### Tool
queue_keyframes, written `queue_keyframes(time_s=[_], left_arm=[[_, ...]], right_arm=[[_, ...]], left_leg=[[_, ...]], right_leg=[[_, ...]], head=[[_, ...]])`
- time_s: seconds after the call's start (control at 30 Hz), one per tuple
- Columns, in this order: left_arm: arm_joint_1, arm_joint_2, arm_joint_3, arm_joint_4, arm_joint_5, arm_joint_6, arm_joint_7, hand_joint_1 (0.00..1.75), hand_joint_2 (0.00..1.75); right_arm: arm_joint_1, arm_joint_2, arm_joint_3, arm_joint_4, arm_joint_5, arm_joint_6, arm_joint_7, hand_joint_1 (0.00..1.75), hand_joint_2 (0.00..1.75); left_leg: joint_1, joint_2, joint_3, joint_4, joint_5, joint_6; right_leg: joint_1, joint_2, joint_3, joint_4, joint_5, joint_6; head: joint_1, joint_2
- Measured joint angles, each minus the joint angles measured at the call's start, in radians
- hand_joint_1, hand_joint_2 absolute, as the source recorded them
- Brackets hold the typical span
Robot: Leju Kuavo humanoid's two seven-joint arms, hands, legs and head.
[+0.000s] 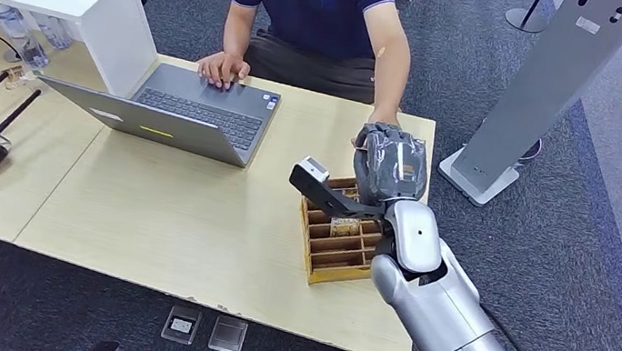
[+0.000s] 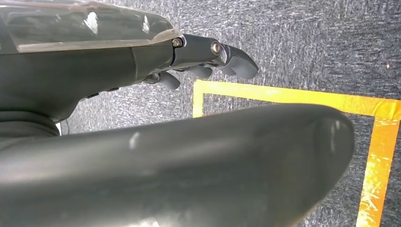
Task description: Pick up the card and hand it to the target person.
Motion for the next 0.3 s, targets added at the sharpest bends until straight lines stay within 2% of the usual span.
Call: queue_keyframes(time_s=[0.3], left_arm=[[0.000, 0.000, -0.001, 0.000, 0.001, -0.009, -0.002, 0.00, 0.00]], right_arm=[[-0.005, 0.027, 0.005, 0.078, 0.001, -0.018, -0.002, 0.00, 1.75]], left_leg=[[0.000, 0.000, 0.000, 0.000, 0.000, 0.000]], right_leg=[[0.000, 0.000, 0.000, 0.000, 0.000, 0.000]], head=[[0.000, 0.000]])
